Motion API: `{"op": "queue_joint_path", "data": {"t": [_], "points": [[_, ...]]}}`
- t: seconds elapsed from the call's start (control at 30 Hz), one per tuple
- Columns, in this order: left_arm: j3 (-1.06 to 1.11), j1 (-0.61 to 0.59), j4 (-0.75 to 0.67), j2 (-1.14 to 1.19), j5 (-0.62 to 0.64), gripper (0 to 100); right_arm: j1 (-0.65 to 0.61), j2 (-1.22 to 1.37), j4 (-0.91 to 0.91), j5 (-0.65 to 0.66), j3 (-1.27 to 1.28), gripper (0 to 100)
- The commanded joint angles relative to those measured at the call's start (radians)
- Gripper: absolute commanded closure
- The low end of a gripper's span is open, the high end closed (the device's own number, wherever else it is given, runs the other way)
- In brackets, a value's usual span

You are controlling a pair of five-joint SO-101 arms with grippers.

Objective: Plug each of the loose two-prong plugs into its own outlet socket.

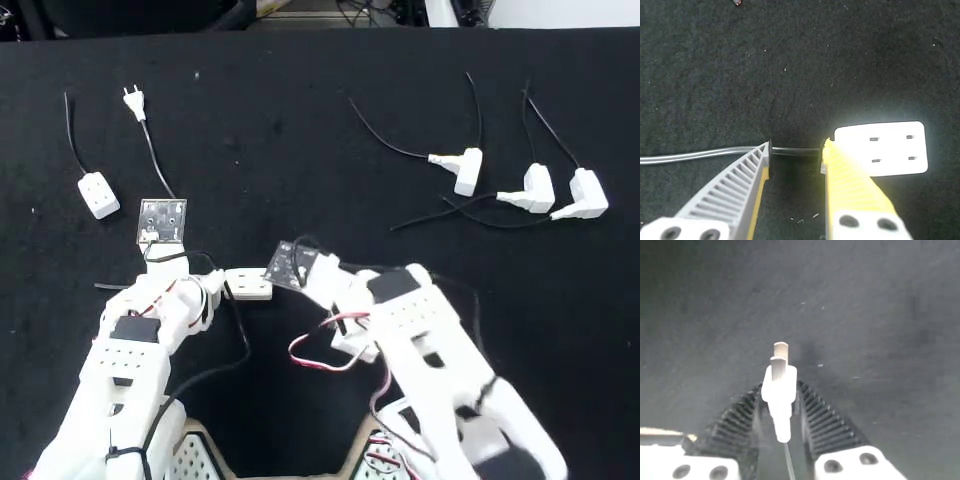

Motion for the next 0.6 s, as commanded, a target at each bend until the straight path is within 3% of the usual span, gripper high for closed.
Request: {"op": "queue_joint_path", "data": {"t": [0.0,0.2,0.37,0.57], "points": [[-0.041,-0.03,-0.005,-0.023,0.003,82,-0.02,-0.15,-0.044,-0.114,-0.054,98.8],[-0.058,-0.114,-0.003,-0.023,0.012,82,-0.187,-0.228,-0.282,-0.439,0.001,98.8],[-0.059,-0.128,0.0,-0.023,0.012,82,-0.267,-0.228,-0.517,-0.516,0.047,98.8],[-0.102,-0.128,0.15,-0.118,0.012,82,-0.269,-0.234,-0.701,-0.638,0.139,98.7]]}}
